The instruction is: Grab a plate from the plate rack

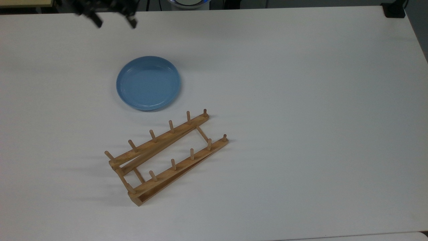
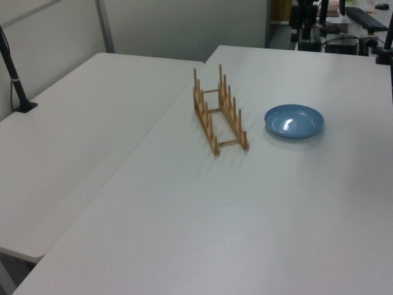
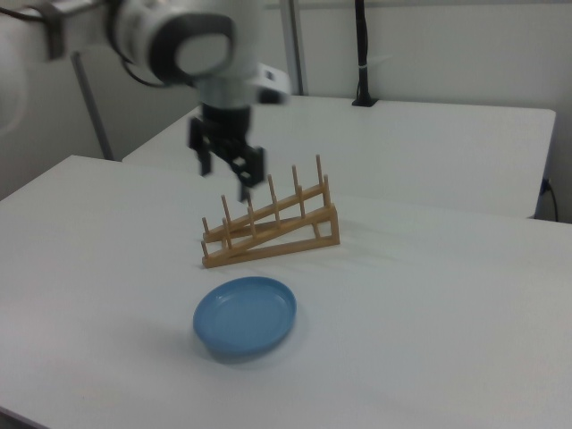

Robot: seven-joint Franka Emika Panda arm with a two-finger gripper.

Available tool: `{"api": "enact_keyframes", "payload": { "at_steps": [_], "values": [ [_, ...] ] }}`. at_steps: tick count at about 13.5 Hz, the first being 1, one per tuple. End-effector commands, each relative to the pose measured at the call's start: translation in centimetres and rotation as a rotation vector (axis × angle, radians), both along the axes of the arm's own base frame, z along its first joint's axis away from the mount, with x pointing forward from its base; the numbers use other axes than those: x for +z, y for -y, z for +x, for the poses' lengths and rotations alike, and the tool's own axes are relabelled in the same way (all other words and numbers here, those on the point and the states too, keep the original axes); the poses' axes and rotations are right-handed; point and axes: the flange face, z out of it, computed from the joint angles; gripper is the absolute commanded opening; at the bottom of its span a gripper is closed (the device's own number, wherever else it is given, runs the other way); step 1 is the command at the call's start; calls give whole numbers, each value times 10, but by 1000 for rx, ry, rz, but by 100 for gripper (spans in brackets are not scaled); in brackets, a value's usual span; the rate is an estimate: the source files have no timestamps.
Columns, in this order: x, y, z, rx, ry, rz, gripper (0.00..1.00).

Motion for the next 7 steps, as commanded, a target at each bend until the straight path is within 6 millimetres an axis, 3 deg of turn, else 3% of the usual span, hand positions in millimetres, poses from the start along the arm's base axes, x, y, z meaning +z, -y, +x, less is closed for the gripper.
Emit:
{"api": "enact_keyframes", "payload": {
  "at_steps": [1,4,7],
  "values": [
    [27,-67,-25,-90,-69,-83,100],
    [50,-113,-40,-93,-68,-110,100],
    [50,-137,-38,-61,-55,-139,100]
  ]
}}
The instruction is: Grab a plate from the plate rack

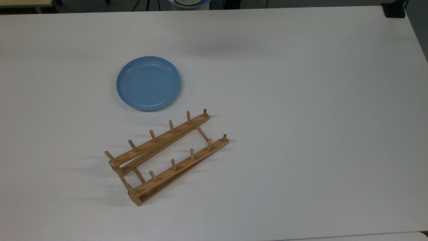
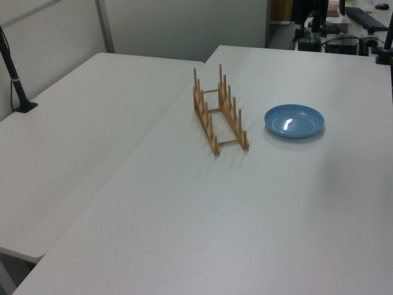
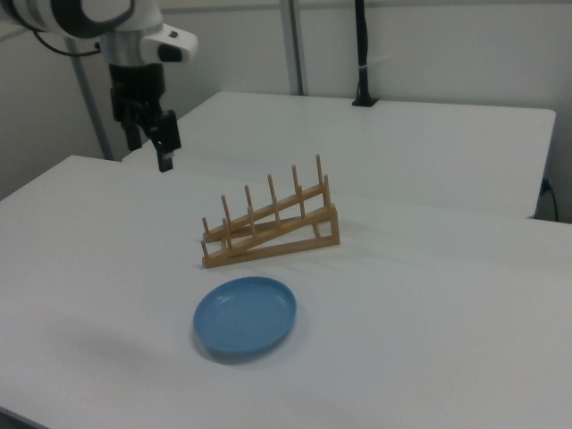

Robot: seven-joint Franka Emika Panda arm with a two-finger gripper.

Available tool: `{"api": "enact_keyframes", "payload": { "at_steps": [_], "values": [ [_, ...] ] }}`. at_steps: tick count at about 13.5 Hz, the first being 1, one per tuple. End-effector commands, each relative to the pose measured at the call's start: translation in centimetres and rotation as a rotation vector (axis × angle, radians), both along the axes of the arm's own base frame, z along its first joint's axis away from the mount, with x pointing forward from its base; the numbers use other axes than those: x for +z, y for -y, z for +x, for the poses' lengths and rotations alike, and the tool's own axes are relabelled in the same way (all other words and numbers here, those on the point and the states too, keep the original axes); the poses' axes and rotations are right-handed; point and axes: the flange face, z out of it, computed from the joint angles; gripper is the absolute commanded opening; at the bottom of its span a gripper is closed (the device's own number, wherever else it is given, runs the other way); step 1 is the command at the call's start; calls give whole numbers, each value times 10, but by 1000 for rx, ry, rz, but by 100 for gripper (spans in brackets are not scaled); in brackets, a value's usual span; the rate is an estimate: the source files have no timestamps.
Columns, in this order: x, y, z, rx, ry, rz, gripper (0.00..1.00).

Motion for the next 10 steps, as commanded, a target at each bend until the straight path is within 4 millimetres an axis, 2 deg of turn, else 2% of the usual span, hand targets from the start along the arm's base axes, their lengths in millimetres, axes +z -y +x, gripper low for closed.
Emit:
{"api": "enact_keyframes", "payload": {
  "at_steps": [1,3,5,7,10],
  "values": [
    [-2,-17,-3,33,30,-69,100],
    [-8,-17,9,118,100,-98,100],
    [-9,-8,18,229,156,-158,100],
    [-8,11,21,228,172,-170,100],
    [-9,11,21,230,166,-172,100]
  ]
}}
